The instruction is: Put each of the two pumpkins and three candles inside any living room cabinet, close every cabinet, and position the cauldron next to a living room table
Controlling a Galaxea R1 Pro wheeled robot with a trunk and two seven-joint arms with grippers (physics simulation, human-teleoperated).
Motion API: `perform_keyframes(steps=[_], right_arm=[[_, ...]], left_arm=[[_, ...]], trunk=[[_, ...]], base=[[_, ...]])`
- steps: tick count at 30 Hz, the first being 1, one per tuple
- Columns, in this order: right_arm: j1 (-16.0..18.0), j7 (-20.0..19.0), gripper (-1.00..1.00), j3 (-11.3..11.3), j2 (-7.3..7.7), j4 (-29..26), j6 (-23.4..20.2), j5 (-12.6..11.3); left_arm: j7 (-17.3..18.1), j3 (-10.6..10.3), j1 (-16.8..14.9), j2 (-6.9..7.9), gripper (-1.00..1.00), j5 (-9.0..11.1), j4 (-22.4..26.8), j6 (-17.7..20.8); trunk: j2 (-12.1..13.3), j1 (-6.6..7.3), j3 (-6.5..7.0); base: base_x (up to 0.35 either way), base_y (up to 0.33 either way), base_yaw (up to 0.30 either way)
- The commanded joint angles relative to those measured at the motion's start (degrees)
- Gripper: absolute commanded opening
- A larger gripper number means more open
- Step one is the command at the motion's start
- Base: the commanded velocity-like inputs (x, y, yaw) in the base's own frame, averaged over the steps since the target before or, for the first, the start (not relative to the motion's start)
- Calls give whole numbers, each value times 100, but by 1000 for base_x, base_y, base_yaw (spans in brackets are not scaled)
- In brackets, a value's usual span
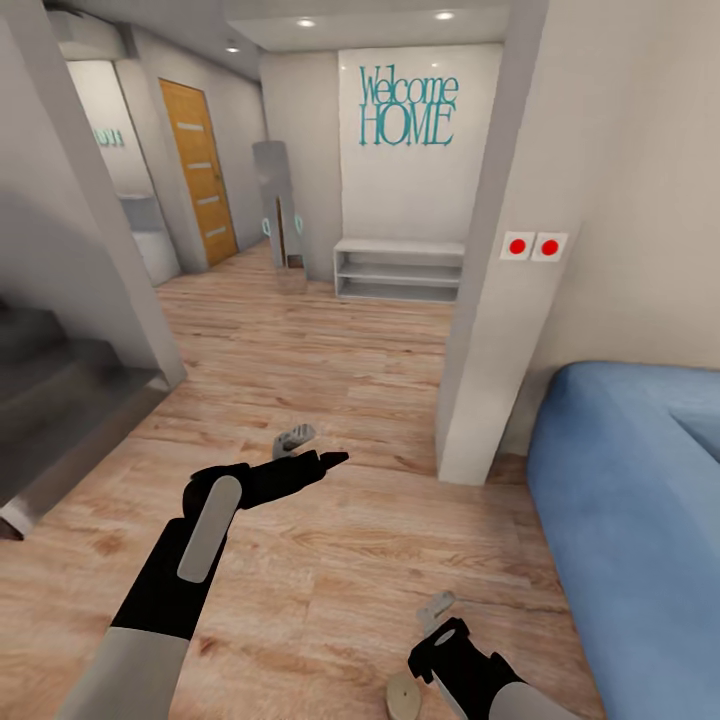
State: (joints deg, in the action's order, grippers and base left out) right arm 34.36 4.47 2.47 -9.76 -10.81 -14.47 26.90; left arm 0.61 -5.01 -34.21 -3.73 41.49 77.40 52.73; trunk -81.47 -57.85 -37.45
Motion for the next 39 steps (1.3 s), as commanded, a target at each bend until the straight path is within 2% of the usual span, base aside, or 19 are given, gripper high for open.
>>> perform_keyframes(steps=[1, 16, 24, 30, 36, 39], right_arm=[[0, -13, 100, 0, 0, 0, -2, 0], [0, -42, 100, -1, 0, 6, 35, 3], [0, -60, 100, -1, 0, 11, 40, 5], [-8, -269, 100, -1, -1, 17, 48, 10], [-16, -430, 100, -1, 0, 32, 49, 9], [-23, -443, 100, -1, 0, 40, 111, 15]], left_arm=[[0, 0, -2, 0, 100, 0, 1, 0], [2, -2, 0, -5, 100, 0, -11, -23], [9, 0, 2, -5, 100, 0, -5, -48], [30, 0, 3, -5, 100, 0, -5, -52], [487, -25, 3, -5, 100, -7, -39, -62], [526, -26, 3, -5, 100, -9, -52, -73]], trunk=[[0, 0, 0], [0, 0, 0], [0, 0, 0], [0, 0, 0], [-201, -110, -90], [-321, -176, -144]], base=[[49, 0, 24], [262, 0, 3], [44, 0, 0], [1, 0, 0], [0, 0, 0], [0, 0, 0]])
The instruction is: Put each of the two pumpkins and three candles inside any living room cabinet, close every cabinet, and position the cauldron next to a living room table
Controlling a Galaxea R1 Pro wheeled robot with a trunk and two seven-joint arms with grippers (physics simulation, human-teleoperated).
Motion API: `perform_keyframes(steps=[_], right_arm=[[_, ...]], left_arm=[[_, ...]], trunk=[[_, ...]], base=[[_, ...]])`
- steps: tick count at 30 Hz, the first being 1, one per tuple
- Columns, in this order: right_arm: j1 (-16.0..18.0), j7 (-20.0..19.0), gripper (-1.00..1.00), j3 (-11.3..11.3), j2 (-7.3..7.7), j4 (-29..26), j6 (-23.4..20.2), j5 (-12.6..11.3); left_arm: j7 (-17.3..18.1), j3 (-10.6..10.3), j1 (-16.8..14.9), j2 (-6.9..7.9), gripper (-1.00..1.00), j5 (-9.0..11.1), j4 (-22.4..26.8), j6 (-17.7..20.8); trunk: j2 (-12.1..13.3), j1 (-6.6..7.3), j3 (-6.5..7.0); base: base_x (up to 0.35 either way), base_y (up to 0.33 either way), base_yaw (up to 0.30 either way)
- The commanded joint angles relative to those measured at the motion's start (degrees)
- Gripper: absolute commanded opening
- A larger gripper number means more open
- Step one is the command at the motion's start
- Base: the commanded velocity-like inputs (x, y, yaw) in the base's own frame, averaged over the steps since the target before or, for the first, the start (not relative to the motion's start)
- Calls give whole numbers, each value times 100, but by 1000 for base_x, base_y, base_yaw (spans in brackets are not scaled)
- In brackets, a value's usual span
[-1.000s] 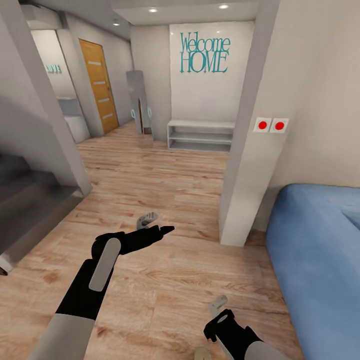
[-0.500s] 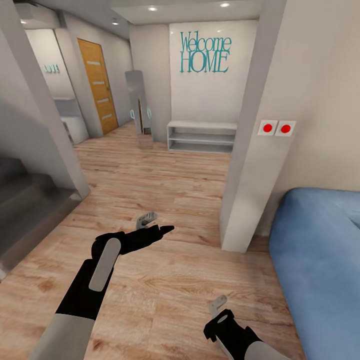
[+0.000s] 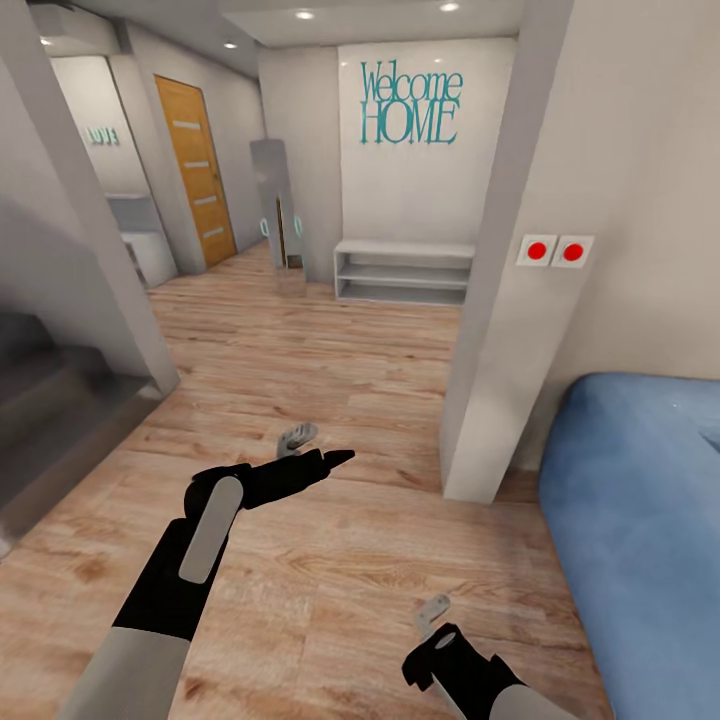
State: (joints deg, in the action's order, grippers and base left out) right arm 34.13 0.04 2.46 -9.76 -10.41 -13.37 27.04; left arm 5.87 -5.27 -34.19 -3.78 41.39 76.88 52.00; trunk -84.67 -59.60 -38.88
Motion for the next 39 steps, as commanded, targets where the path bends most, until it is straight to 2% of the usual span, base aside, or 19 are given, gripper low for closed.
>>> perform_keyframes(steps=[1, 8, 28, 39], right_arm=[[-2, -3, 100, 0, 0, 3, 28, 1], [-27, -9, 100, 0, 0, 20, 278, 11], [-39, -22, 100, 2, 0, 25, 309, 20], [-40, -415, 100, 9, 8, 30, 322, 29]], left_arm=[[4, 0, 0, 0, 100, 2, -1, -1], [19, 1, 0, 3, 100, 1, -14, -6], [28, -9, 0, 0, 100, 1, -15, -6], [28, -9, 0, 0, 100, 1, -15, -2]], trunk=[[-42, -23, -18], [-322, -176, -144], [-1125, -616, -503], [-1566, -857, -701]], base=[[0, 0, 0], [0, 0, 0], [0, 0, 0], [0, 0, 0]])
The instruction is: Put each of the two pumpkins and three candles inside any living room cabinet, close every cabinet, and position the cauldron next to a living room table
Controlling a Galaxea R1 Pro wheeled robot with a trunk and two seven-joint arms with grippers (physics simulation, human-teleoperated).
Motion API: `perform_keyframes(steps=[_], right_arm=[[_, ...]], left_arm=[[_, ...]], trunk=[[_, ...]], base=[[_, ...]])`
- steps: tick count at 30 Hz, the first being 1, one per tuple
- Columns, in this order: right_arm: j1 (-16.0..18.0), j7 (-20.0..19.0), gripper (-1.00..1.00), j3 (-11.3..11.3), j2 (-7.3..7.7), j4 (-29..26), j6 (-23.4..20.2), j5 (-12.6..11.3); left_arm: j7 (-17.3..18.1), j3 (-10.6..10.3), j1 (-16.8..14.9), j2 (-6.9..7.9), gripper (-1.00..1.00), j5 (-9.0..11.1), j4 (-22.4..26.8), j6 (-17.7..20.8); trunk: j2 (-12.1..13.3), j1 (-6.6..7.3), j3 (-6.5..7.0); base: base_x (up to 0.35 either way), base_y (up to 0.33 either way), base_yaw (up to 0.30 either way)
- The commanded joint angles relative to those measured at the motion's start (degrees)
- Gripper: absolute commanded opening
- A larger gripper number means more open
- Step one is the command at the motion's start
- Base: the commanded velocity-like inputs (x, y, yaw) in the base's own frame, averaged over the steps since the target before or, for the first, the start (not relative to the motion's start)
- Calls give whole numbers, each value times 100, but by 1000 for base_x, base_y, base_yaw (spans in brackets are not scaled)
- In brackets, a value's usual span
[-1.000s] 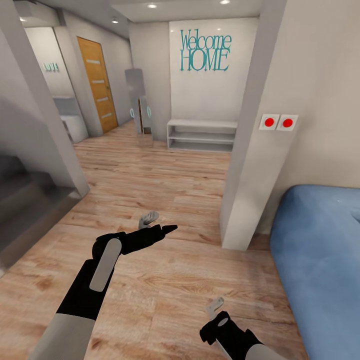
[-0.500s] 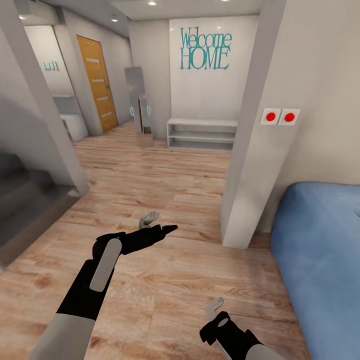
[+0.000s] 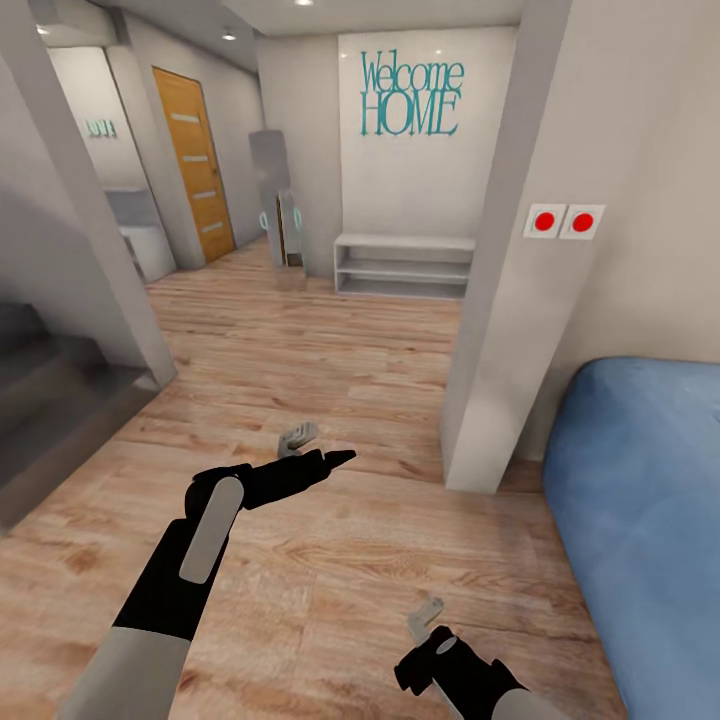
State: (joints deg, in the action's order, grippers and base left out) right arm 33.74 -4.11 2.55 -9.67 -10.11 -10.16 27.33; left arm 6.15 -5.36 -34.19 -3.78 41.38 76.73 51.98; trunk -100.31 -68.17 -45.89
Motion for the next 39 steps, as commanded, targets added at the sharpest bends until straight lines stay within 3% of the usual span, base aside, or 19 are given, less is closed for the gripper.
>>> perform_keyframes(steps=[1, 30, 39], right_arm=[[1, -5, 100, -3, 0, 0, 50, 0], [-6, -11, 100, 2, -11, 14, 201, 0], [-12, -19, 100, 17, -33, 17, 489, 0]], left_arm=[[0, 0, 0, 0, 100, 2, 0, -1], [0, 0, 0, -1, 100, 2, -17, -4], [16, 0, 0, 0, 100, 2, -9, -3]], trunk=[[-42, -23, -18], [-1205, -660, -539], [-1566, -857, -701]], base=[[0, 0, 0], [0, 0, 0], [0, 0, 0]])
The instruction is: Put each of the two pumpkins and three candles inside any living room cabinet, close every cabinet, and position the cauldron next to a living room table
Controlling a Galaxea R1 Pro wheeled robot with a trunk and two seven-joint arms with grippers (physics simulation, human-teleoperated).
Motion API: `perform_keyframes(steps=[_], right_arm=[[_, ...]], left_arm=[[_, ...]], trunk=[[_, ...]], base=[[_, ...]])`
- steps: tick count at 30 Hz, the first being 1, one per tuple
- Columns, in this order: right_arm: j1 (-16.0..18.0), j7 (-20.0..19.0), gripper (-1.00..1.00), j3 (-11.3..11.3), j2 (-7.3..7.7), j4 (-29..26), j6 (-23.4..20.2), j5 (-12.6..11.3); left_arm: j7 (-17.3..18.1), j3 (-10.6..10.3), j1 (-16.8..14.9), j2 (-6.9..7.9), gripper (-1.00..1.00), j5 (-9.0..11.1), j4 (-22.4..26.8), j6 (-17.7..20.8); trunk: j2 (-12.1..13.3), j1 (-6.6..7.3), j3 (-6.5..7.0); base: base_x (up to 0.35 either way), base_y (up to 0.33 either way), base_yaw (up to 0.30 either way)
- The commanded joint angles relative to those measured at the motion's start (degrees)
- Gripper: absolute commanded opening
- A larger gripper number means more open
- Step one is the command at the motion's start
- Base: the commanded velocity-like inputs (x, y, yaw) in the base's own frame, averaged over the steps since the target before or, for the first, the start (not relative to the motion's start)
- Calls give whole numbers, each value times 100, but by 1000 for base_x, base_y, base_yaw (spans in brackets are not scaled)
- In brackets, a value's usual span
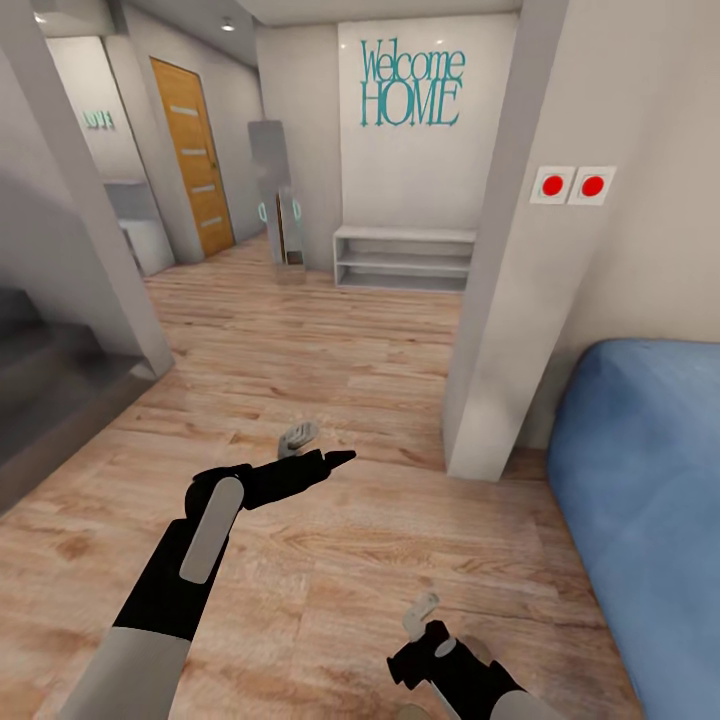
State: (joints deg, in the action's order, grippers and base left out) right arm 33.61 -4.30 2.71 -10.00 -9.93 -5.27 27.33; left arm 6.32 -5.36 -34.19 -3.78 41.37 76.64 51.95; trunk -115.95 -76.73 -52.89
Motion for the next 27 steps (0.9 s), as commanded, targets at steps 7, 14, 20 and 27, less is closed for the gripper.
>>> perform_keyframes(steps=[7, 14, 20, 27], right_arm=[[-3, 7, 100, 1, 12, 0, 74, -6], [-4, 16, 100, 1, 7, 0, 79, -9], [-4, 17, 100, -7, 14, 6, 79, -16], [-12, 17, 100, -5, 0, 252, 79, -18]], left_arm=[[1, 0, 0, 0, 100, 2, -8, -1], [1, 0, 0, -6, 100, 2, -9, -1], [1, -2, 0, -9, 100, 2, -13, -1], [1, -57, 0, -9, 100, 2, -17, -1]], trunk=[[-282, -154, -126], [-563, -308, -252], [-804, -440, -360], [-1084, -594, -485]], base=[[0, 0, 0], [0, 0, 126], [0, 0, 89], [0, 0, 4]])
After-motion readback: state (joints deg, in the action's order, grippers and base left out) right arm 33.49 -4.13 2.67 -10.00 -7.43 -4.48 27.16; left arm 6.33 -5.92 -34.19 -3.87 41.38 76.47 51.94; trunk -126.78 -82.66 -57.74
